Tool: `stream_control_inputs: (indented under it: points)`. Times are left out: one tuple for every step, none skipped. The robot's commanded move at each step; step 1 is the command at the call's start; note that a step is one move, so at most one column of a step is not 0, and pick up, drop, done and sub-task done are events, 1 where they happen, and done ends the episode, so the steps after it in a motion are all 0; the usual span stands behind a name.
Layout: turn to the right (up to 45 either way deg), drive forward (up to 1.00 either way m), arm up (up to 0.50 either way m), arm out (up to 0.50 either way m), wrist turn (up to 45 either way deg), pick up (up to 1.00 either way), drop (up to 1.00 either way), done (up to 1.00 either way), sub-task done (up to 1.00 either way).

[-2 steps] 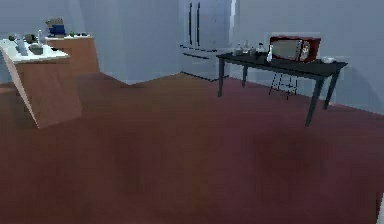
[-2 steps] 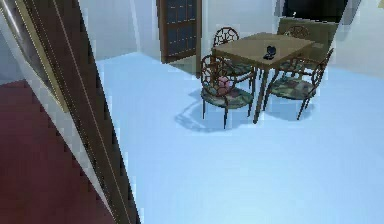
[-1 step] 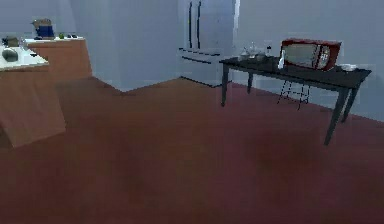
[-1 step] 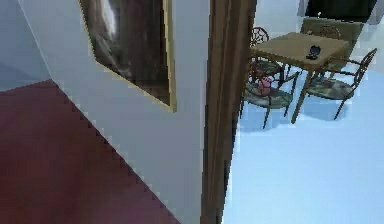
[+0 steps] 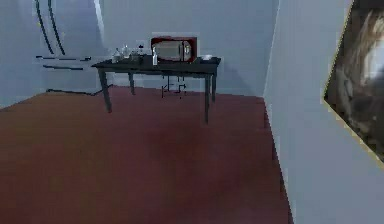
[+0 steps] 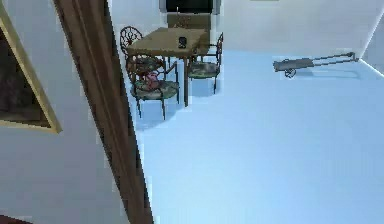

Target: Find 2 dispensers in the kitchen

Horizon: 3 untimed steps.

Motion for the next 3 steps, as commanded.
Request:
stream_control_inputs:
  points:
    - [0.0,1.0,0.0,0.0,0.0,0.0,0.0,0.0,0.0]
    - [3.0,0.0,0.0,0.0,0.0,0.0,0.0,0.0,0.0]
    - [0.0,1.0,0.0,0.0,0.0,0.0,0.0,0.0,0.0]
